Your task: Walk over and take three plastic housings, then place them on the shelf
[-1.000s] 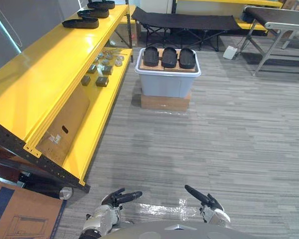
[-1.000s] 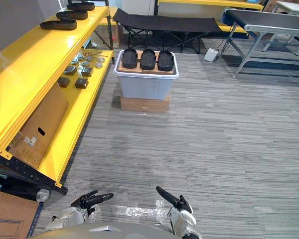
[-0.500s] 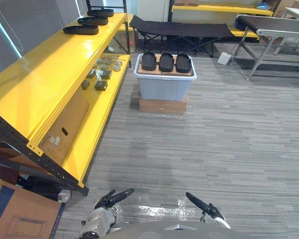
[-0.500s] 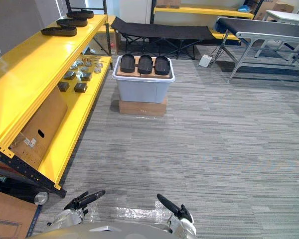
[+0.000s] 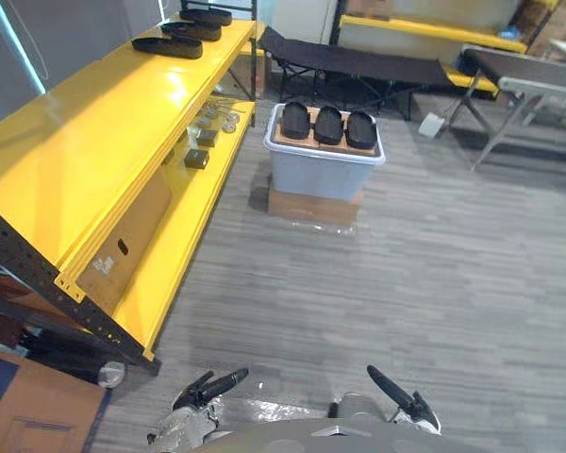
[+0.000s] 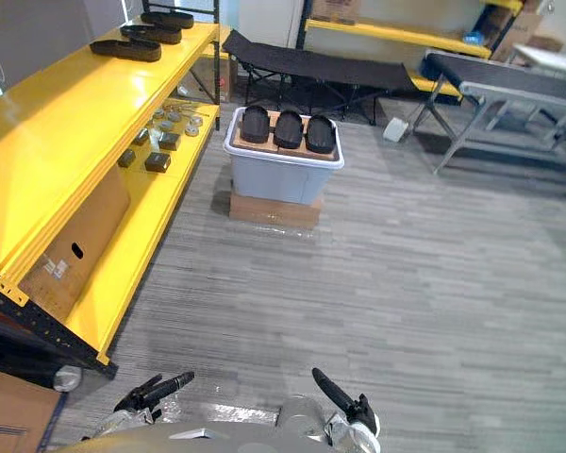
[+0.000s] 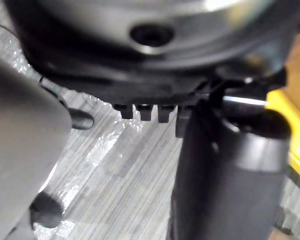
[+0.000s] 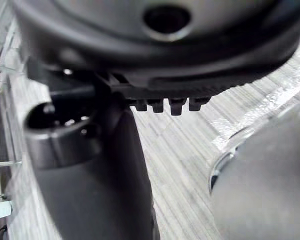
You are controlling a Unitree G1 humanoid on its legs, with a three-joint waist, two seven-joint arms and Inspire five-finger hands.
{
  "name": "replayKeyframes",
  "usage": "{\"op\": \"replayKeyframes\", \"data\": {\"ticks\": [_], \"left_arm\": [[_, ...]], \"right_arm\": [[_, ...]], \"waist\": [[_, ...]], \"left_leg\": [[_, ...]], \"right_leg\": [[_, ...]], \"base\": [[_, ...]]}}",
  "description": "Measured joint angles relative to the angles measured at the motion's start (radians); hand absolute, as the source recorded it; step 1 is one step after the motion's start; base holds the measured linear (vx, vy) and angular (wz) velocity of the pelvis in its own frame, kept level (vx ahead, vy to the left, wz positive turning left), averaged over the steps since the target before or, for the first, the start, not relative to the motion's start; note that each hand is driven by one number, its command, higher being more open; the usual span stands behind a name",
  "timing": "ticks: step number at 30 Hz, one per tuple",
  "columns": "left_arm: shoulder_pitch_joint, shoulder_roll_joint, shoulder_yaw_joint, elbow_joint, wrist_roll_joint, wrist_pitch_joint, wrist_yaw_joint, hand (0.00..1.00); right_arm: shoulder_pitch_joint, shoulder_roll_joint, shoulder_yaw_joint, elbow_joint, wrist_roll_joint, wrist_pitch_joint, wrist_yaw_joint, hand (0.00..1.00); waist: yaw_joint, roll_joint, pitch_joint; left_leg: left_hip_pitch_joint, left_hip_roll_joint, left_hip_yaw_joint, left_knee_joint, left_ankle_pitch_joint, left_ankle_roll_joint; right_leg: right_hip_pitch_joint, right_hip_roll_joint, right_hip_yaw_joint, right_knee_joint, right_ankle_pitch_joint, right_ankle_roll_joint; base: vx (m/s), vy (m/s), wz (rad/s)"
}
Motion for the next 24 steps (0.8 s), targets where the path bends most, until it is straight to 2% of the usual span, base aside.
{"op": "replayKeyframes", "data": {"ticks": [1, 2, 4, 5, 7, 8, 9, 10, 11, 12, 13, 14, 15, 16, 17, 19, 20, 21, 22, 23, 24], "left_arm": [[0.000, -0.001, 0.002, 0.000, 0.000, 0.002, 0.000, 1.00], [0.000, -0.007, 0.021, -0.003, -0.001, 0.009, 0.001, 1.00], [0.000, -0.015, 0.042, -0.011, -0.001, 0.020, 0.001, 1.00], [0.000, -0.016, 0.043, -0.017, -0.002, 0.024, 0.001, 1.00], [0.008, -0.031, 0.054, -0.027, -0.009, 0.024, 0.001, 1.00], [0.016, -0.042, 0.080, -0.042, -0.013, 0.027, -0.004, 1.00], [0.017, -0.051, 0.095, -0.055, -0.018, 0.027, 0.001, 1.00], [0.014, -0.075, 0.131, -0.086, -0.019, 0.024, 0.002, 1.00], [0.014, -0.092, 0.150, -0.096, -0.019, 0.022, 0.002, 1.00], [0.011, -0.100, 0.160, -0.102, -0.025, 0.019, 0.003, 1.00], [0.008, -0.106, 0.169, -0.107, -0.053, 0.017, 0.004, 1.00], [0.003, -0.108, 0.166, -0.109, -0.074, 0.017, 0.001, 1.00], [0.000, -0.106, 0.162, -0.108, -0.085, 0.018, -0.001, 1.00], [-0.007, -0.094, 0.146, -0.111, -0.085, 0.015, -0.016, 1.00], [-0.012, -0.092, 0.126, -0.115, -0.083, 0.014, -0.025, 1.00], [-0.011, -0.091, 0.126, -0.121, -0.082, 0.002, -0.024, 1.00], [-0.002, -0.093, 0.126, -0.118, -0.082, 0.001, -0.023, 1.00], [0.025, -0.096, 0.130, -0.106, -0.085, -0.002, -0.019, 1.00], [0.034, -0.085, 0.162, -0.112, -0.084, 0.003, -0.014, 1.00], [0.028, -0.068, 0.170, -0.114, -0.082, -0.003, -0.006, 1.00], [0.021, -0.059, 0.169, -0.122, -0.084, -0.016, -0.005, 1.00]], "right_arm": [[0.000, 0.001, -0.007, -0.006, -0.009, 0.000, 0.007, 1.00], [0.002, 0.003, -0.025, -0.011, -0.010, 0.001, 0.017, 1.00], [0.008, 0.010, -0.039, -0.015, -0.009, 0.000, 0.021, 1.00], [0.015, 0.016, -0.055, -0.015, -0.009, 0.001, 0.021, 1.00], [0.019, 0.021, -0.080, -0.015, -0.002, 0.015, 0.018, 1.00], [0.018, 0.020, -0.090, -0.014, 0.002, 0.033, 0.016, 1.00], [0.018, 0.018, -0.091, -0.014, 0.000, 0.036, 0.018, 1.00], [0.016, 0.012, -0.093, -0.025, -0.001, 0.042, 0.018, 1.00], [0.014, 0.003, -0.093, -0.032, -0.005, 0.042, 0.019, 1.00], [0.011, -0.004, -0.092, -0.034, -0.009, 0.042, 0.019, 1.00], [0.001, -0.012, -0.096, -0.028, -0.012, 0.039, 0.010, 1.00], [-0.008, -0.013, -0.103, -0.007, -0.012, 0.038, -0.002, 1.00], [-0.015, -0.015, -0.103, 0.009, -0.013, 0.035, -0.003, 1.00], [-0.035, -0.023, -0.099, 0.041, -0.021, 0.031, -0.004, 1.00], [-0.058, -0.029, -0.097, 0.069, -0.035, 0.030, -0.004, 1.00], [-0.075, -0.029, -0.099, 0.070, -0.048, 0.025, -0.006, 1.00], [-0.075, -0.033, -0.094, 0.063, -0.052, 0.023, -0.007, 1.00], [-0.070, -0.041, -0.062, 0.061, -0.051, 0.024, -0.010, 1.00], [-0.069, -0.031, -0.040, 0.059, -0.049, 0.024, -0.014, 1.00], [-0.070, -0.018, -0.016, 0.045, -0.049, 0.024, -0.016, 1.00], [-0.079, -0.010, 0.001, 0.038, -0.050, 0.024, -0.017, 1.00]], "waist": [[-0.002, 0.001, 0.000], [-0.002, 0.001, -0.001], [-0.002, 0.002, 0.000], [-0.001, 0.000, -0.001], [-0.008, 0.011, -0.004], [-0.010, 0.016, -0.006], [-0.008, 0.019, -0.011], [0.002, 0.038, -0.016], [0.003, 0.063, -0.014], [0.005, 0.075, -0.010], [0.004, 0.096, 0.000], [0.007, 0.095, 0.004], [0.012, 0.091, 0.005], [0.032, 0.083, 0.009], [0.042, 0.075, 0.019], [0.057, 0.068, 0.037], [0.064, 0.075, 0.042], [0.078, 0.075, 0.043], [0.084, 0.067, 0.041], [0.084, 0.023, 0.049], [0.085, -0.010, 0.055]], "left_leg": [[-0.001, 0.002, 0.001, 0.016, -0.017, -0.015], [0.000, 0.003, 0.001, 0.045, -0.049, -0.040], [0.014, 0.010, -0.007, 0.068, -0.087, -0.065], [0.033, 0.017, -0.016, 0.079, -0.116, -0.087], [0.067, 0.055, -0.021, 0.108, -0.156, -0.133], [0.039, 0.100, -0.023, 0.240, -0.189, -0.175], [0.004, 0.124, -0.025, 0.331, -0.197, -0.178], [-0.109, 0.185, -0.039, 0.611, -0.178, -0.152], [-0.175, 0.224, -0.060, 0.778, -0.121, -0.131], [-0.222, 0.250, -0.076, 0.881, -0.068, -0.128], [-0.296, 0.279, -0.092, 1.049, -0.073, -0.131], [-0.354, 0.258, -0.103, 1.123, -0.095, -0.125], [-0.378, 0.234, -0.104, 1.126, -0.108, -0.125], [-0.430, 0.175, -0.101, 1.062, -0.138, -0.119], [-0.480, 0.119, -0.097, 0.939, -0.160, -0.101], [-0.520, 0.064, -0.097, 0.714, -0.148, -0.100], [-0.526, 0.045, -0.111, 0.500, -0.084, -0.107], [-0.510, 0.045, -0.119, 0.437, 0.043, -0.062], [-0.499, 0.024, -0.113, 0.431, 0.067, -0.020], [-0.497, 0.005, -0.097, 0.429, 0.048, -0.011], [-0.501, -0.016, -0.088, 0.437, 0.026, 0.022]], "right_leg": [[-0.014, 0.000, 0.002, -0.066, 0.012, 0.011], [-0.032, 0.005, 0.012, -0.133, 0.035, 0.008], [-0.031, 0.007, 0.012, -0.150, 0.059, -0.007], [-0.019, 0.015, 0.004, -0.144, 0.058, -0.010], [0.008, 0.045, -0.001, -0.111, 0.096, -0.041], [0.024, 0.068, -0.011, -0.072, 0.085, -0.058], [0.037, 0.082, -0.017, -0.068, 0.069, -0.068], [0.072, 0.126, -0.016, -0.076, 0.035, -0.097], [0.098, 0.156, -0.010, -0.096, 0.022, -0.111], [0.124, 0.175, -0.004, -0.116, 0.018, -0.118], [0.190, 0.205, 0.014, -0.164, 0.014, -0.124], [0.253, 0.208, 0.034, -0.210, 0.012, -0.128], [0.284, 0.201, 0.044, -0.229, 0.011, -0.128], [0.324, 0.185, 0.073, -0.261, 0.004, -0.132], [0.346, 0.168, 0.105, -0.270, -0.006, -0.136], [0.359, 0.151, 0.146, -0.265, -0.031, -0.114], [0.370, 0.156, 0.176, -0.259, -0.064, -0.106], [0.391, 0.166, 0.221, -0.254, -0.089, -0.099], [0.400, 0.155, 0.248, -0.256, -0.103, -0.091], [0.400, 0.129, 0.256, -0.257, -0.119, -0.091], [0.390, 0.106, 0.259, -0.245, -0.129, -0.085]], "base": [[0.31, -0.003, 0.00], [0.41, -0.041, 0.01], [0.38, -0.090, 0.11], [0.54, -0.219, 0.28], [0.47, -0.218, 0.28], [0.28, -0.175, 0.12], [0.56, -0.393, -0.10], [0.55, -0.411, -0.29], [0.46, -0.336, -0.37], [0.45, -0.252, -0.40], [0.43, -0.200, -0.43], [0.51, -0.224, -0.44], [0.39, -0.103, -0.51], [0.34, -0.017, -0.66], [0.32, 0.026, -0.81], [0.24, 0.105, -0.75], [0.33, 0.232, -0.93], [0.45, 0.299, -1.01], [0.40, 0.219, -0.71], [0.39, 0.159, -0.31], [0.29, 0.086, -0.07]]}}
